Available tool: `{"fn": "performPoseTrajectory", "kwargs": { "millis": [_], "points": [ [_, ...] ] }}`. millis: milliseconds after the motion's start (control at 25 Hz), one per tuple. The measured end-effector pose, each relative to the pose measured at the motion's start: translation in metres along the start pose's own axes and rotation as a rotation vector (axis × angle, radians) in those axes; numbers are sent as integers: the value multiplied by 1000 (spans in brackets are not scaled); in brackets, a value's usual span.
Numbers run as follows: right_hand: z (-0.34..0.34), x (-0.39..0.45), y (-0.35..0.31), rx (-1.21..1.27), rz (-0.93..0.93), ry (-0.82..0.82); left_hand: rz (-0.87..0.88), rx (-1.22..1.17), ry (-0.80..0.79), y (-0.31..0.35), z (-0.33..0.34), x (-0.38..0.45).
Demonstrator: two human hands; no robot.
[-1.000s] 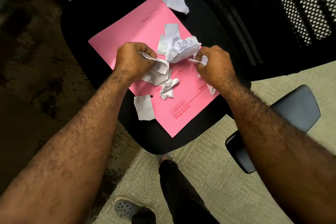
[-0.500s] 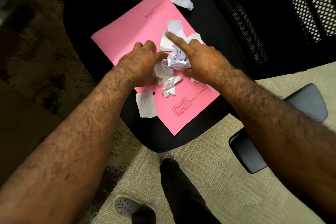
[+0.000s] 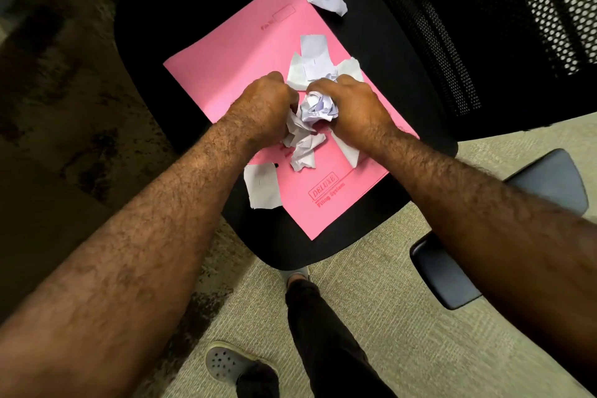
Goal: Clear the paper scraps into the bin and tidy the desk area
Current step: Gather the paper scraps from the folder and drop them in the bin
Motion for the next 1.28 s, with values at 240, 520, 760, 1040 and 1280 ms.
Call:
{"fn": "performPoseTrajectory", "kwargs": {
  "millis": [240,520,760,1040,1280],
  "points": [
    [-11,8,19,127,151,63,-20,84,-83,8,-5,12],
    [-16,-3,20,199,197,75,3,-6,-146,6,9,7],
    [-30,-9,22,290,280,146,-214,-460,11,-28,-20,-12],
    [-40,-22,32,340,382,225,142,-184,-52,48,1,-35],
    [-39,-27,38,346,411,226,188,-10,-37,65,33,-25]
  ]
}}
Point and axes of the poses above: each hand's wrist, its own x-axis towards the middle knuckle, its own z-axis out of the palm, y = z × x, the point moved 7 cm from there along x, towards the middle knuckle, and after that the axes turned 1 degree about -x, right-handed, at the moved point
